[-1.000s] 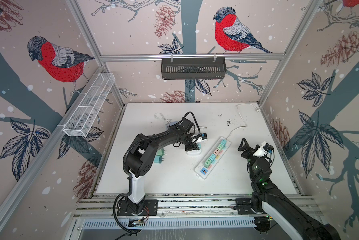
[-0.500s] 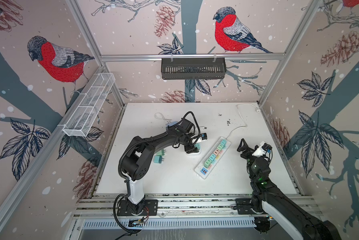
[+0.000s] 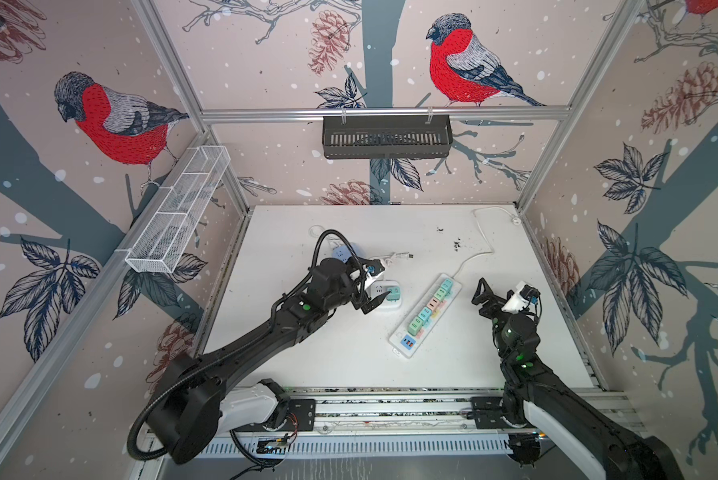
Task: Insert the plug
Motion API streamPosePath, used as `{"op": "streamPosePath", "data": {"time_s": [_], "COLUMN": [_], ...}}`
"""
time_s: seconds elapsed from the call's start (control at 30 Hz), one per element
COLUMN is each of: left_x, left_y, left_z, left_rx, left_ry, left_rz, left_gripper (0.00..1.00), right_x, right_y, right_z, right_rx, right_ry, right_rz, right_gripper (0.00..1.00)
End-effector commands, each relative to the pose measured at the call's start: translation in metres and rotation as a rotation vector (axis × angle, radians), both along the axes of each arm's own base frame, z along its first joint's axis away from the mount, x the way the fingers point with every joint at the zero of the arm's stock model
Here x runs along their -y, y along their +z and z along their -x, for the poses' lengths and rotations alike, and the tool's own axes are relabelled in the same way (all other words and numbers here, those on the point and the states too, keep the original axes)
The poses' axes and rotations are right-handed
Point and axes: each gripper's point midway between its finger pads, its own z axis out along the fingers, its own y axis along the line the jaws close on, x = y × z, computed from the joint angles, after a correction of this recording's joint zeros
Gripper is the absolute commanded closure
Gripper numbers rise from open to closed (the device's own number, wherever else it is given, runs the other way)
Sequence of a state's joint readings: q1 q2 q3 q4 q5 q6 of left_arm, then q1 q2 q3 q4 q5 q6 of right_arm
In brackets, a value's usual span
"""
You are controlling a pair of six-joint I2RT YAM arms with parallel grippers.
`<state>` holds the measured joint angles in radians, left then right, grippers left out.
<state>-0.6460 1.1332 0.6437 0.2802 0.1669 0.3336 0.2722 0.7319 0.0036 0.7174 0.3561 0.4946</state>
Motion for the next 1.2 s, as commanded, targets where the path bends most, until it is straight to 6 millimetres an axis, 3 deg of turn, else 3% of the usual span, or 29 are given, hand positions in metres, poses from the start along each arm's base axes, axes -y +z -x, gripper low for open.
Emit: {"op": "streamPosePath", "data": {"time_s": [0.0, 0.17, 0.3, 0.37, 0.43, 0.53, 0.63, 0.7, 0.77, 0.83, 1.0, 1.17], "left_x": [-0.057, -0.099, -0.125, -0.150, -0.163, -0.155, -0.150, -0.154, -0.176, -0.191, -0.190, -0.189], "left_y": [0.070, 0.049, 0.050, 0.049, 0.043, 0.050, 0.062, 0.062, 0.057, 0.053, 0.042, 0.040], "left_z": [-0.031, -0.029, -0.039, -0.044, -0.043, -0.027, -0.012, -0.009, -0.011, -0.012, -0.022, -0.015], "left_rx": [0.088, 0.042, 0.045, 0.018, -0.022, 0.003, 0.059, 0.102, 0.124, 0.167, 0.175, 0.195], "left_ry": [0.358, 0.480, 0.636, 0.787, 0.861, 0.736, 0.641, 0.661, 0.780, 0.857, 0.903, 0.870], "left_rz": [0.383, 0.537, 0.702, 0.854, 0.935, 0.978, 0.950, 0.879, 0.910, 0.887, 0.697, 0.692], "left_gripper": [0.02, 0.02, 0.02, 0.02, 0.02, 0.02, 0.03, 0.03, 0.03, 0.03, 0.03, 0.03], "right_x": [0.002, -0.007, 0.020, 0.026, 0.008, -0.027, -0.039, -0.021, 0.017, 0.026, -0.011, -0.083], "right_y": [0.001, 0.008, 0.018, 0.024, 0.039, 0.072, 0.082, 0.074, 0.057, 0.054, 0.079, 0.119], "right_z": [0.000, -0.003, -0.011, -0.011, -0.018, -0.020, -0.016, -0.012, -0.001, 0.003, 0.000, 0.014], "right_rx": [0.005, -0.002, -0.054, -0.070, -0.053, 0.067, 0.041, -0.005, -0.042, -0.041, 0.042, 0.239], "right_ry": [-0.012, 0.035, -0.183, -0.243, -0.135, 0.105, 0.184, 0.079, -0.141, -0.174, 0.079, 0.466], "right_rz": [-0.002, -0.008, -0.217, -0.316, -0.329, -0.266, -0.201, -0.194, -0.274, -0.284, -0.222, -0.160], "right_gripper": [0.00, 0.00, 0.00, 0.00, 0.00, 0.00, 0.00, 0.00, 0.00, 0.00, 0.00, 0.00]}}
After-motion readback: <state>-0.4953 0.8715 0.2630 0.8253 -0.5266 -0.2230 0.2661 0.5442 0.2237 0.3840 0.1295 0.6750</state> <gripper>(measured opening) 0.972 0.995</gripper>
